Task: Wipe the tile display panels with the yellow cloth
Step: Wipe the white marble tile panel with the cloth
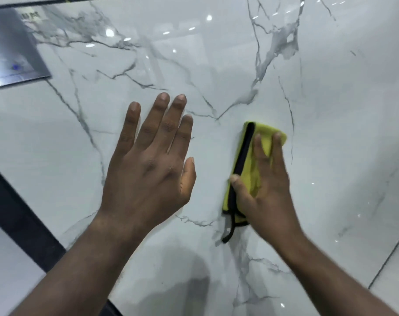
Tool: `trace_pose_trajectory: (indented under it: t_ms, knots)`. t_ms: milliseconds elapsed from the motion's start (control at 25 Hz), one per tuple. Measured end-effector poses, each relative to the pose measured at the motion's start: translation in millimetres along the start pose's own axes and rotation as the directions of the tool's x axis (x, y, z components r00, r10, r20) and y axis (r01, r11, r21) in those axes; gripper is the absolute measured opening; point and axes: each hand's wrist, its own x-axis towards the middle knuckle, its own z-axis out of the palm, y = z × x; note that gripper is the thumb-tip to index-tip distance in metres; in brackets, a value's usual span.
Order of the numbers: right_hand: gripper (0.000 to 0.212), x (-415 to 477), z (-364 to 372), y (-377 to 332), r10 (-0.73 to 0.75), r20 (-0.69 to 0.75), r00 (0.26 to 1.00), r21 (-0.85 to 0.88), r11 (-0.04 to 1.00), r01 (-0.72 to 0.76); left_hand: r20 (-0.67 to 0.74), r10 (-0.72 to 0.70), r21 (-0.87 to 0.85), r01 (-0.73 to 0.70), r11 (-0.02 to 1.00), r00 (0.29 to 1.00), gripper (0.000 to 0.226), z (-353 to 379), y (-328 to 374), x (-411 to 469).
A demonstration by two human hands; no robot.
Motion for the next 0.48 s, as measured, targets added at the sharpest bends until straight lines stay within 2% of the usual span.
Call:
trace_pose_trajectory:
  t_ms: [80,160,320,400,480]
  knots:
    - [0.089,4,-2,-7,-0.117,0.067,0.991,-0.004,0.993,0.118,-0.009,0.039,0.003,-0.039,0.999,0.999,0.061,6,7,22]
    - [0.088,44,-18,3,-0.203,0.051,0.978,-0.052,0.977,0.206,-0.012,0.049,-0.002,-0.049,0.999,0.999,0.06,14,16,44]
    - [0.085,76,-42,54,0.031,-0.127,0.991,0.046,0.999,-0.026,0.008,0.07,0.004,-0.07,0.998,0.998,0.06,32,44,67]
    - [0.086,49,-32,64,0.056,-0.099,0.993,0.045,0.998,-0.052,0.031,0.091,0.018,-0.091,0.996,0.995,0.062,41,57,77]
    - [0.088,41,-30,62,0.008,-0.032,0.999,0.057,0.998,-0.006,0.045,0.102,0.029,-0.103,0.994,0.994,0.064,49,65,86]
